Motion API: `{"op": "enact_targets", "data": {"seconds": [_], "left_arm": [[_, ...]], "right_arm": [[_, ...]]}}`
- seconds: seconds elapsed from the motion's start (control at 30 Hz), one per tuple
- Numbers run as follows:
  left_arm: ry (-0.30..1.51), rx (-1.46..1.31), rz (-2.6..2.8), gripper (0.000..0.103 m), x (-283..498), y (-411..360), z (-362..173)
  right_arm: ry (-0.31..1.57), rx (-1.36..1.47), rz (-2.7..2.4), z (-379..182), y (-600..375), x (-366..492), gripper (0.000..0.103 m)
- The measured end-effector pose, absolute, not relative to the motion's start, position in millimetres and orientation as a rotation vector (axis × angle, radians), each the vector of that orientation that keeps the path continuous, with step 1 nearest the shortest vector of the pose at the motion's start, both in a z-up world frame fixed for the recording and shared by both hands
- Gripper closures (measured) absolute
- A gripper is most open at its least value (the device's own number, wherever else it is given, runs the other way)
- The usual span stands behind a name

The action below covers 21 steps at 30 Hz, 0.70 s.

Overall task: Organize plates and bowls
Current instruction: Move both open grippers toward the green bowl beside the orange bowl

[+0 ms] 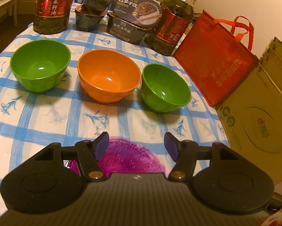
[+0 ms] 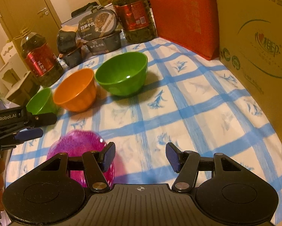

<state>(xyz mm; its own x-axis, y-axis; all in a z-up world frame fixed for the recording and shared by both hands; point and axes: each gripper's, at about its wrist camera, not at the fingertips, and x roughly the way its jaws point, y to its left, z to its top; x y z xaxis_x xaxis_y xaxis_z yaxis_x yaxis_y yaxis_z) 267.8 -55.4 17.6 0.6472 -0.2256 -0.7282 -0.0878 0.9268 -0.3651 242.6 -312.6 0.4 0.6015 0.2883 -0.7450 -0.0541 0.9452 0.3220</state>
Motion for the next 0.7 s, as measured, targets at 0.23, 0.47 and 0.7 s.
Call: {"op": "enact_targets", "data": {"seconds": [0.23, 0.47, 0.7], "left_arm": [[0.907, -0.449, -0.065, 0.052, 312.2, -63.7, 7.6], [0.917, -0.511, -0.055, 0.059, 354.4, -81.2, -11.8], [0.914, -0.543, -0.02, 0.061, 386.6, -99.3, -31.1]], "right_arm": [[0.891, 0.283, 0.215, 6.7, -322.7, 290.0, 0.044], [0.894, 0.289, 0.244, 2.2, -334.2, 348.7, 0.044], [0.91, 0.3, 0.286, -13.6, -333.2, 402.6, 0.044]]}}
